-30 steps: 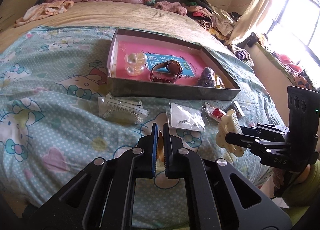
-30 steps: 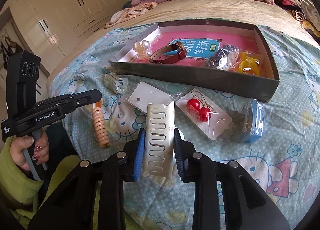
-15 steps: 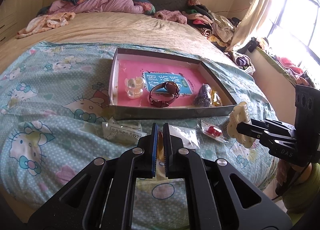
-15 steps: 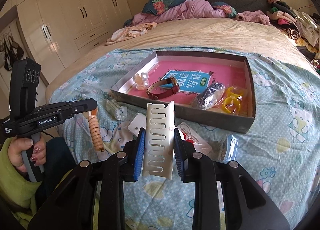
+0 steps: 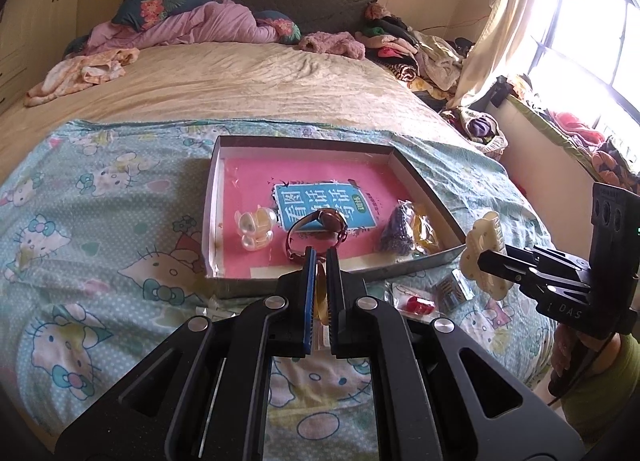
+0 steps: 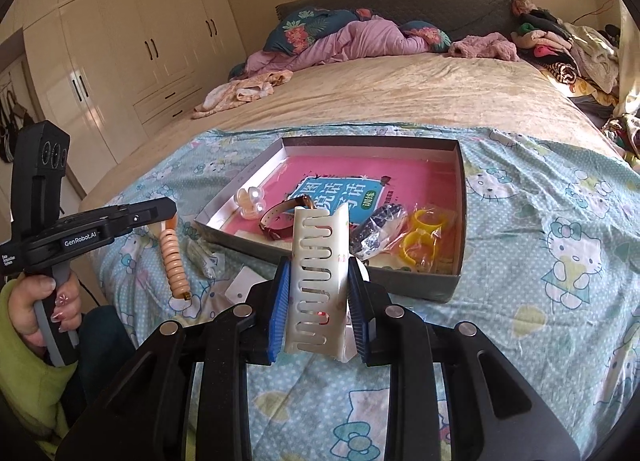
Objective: Organize jewelry
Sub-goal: 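Carry the hair tie and white comb into the pink box with both grippers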
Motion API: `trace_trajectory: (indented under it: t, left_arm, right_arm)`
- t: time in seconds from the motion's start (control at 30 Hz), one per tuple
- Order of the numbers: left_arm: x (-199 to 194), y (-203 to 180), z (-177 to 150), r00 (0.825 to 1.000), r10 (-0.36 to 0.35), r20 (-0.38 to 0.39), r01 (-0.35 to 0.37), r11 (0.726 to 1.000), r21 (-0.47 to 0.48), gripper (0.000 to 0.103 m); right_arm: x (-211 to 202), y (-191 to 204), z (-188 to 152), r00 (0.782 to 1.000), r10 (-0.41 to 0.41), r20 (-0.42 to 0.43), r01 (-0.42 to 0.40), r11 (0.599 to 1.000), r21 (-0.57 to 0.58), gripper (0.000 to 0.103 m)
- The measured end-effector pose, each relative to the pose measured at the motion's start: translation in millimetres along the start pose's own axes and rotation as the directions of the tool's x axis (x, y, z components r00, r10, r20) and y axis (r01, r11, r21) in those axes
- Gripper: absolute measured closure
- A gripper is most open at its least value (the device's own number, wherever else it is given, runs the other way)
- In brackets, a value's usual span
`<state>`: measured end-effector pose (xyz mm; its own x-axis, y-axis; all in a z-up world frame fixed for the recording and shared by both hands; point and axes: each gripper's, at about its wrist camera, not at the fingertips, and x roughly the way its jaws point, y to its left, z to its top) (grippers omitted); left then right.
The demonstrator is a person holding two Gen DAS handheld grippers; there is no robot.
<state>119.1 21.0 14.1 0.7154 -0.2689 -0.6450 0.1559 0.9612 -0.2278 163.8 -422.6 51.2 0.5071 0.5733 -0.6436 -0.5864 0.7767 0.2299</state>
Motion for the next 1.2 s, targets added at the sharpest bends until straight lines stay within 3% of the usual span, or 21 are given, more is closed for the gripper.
trace_trajectory:
  t: [0.53, 1.2]
  left_arm:
    - [13, -3, 29, 0.995, 0.084, 0.061, -0.086, 0.996, 0.027, 0.103]
    - [39, 7, 36, 0.98, 0.186, 0.077, -0.191, 0.98, 0.06, 0.103]
  right_arm:
    - [-2, -15, 21, 0.998, -0.03, 0.061, 0.029, 1.0, 0.007, 0.077]
    - [18, -21, 50, 0.995, -0.038, 0.09, 0.038, 0.999, -0.005, 0.077]
